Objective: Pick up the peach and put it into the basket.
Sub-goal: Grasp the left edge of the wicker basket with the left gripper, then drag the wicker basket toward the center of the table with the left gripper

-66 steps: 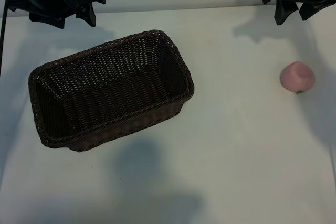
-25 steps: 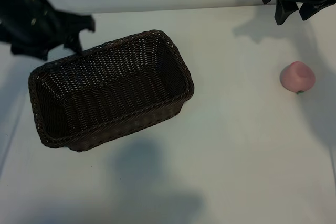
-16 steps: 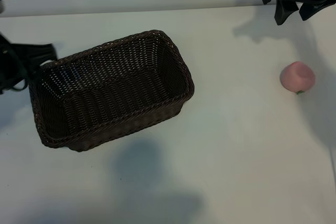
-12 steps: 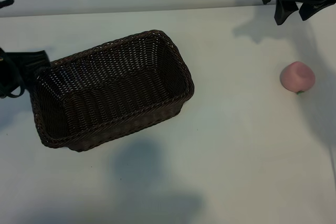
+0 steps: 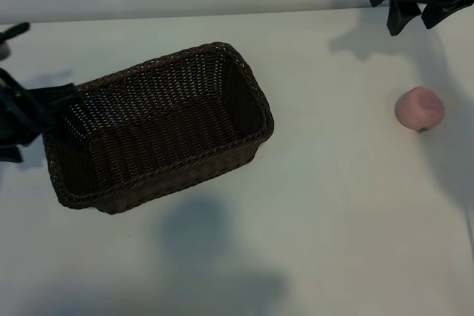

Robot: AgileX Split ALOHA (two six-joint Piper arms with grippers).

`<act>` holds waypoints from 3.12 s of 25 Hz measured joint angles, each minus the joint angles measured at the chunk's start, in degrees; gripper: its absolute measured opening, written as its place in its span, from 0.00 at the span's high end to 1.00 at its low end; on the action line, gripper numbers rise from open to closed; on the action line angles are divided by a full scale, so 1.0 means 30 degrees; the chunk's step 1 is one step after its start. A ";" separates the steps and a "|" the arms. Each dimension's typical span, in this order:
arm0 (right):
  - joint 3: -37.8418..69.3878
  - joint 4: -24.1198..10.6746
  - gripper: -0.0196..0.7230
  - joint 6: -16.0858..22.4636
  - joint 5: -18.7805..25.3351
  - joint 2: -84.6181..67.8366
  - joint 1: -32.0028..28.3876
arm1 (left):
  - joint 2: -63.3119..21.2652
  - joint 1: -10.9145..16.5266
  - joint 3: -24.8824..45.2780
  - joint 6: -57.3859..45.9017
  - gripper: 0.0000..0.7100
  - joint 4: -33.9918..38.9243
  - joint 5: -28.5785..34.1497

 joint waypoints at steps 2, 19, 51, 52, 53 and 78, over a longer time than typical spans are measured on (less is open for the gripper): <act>0.0000 0.0000 0.29 0.0000 0.0000 0.0000 0.0000 | 0.0741 0.0000 0.0000 0.0357 0.16 -0.0645 -0.0735; 0.0000 0.0000 0.29 0.0000 0.0000 0.0000 0.0000 | 0.4193 0.0000 0.0036 0.1168 0.34 -0.1302 -0.1768; 0.0000 0.0000 0.29 0.0183 0.0000 0.0000 0.0000 | 0.2362 0.0024 -0.0400 0.9957 0.77 -0.8140 -0.2396; 0.0000 0.0000 0.29 0.0183 0.0000 0.0000 0.0000 | 0.2362 0.0024 -0.0788 1.0335 0.77 -0.8310 -0.2091; 0.0000 0.0000 0.29 0.0183 0.0000 0.0000 0.0000 | 0.2362 0.0024 -0.1200 1.0564 0.77 -0.8381 -0.1783; 0.0000 0.0000 0.29 0.0245 0.0000 0.0000 0.0000 | 1.0188 -0.2240 -1.1630 1.0904 0.77 -0.8460 0.1997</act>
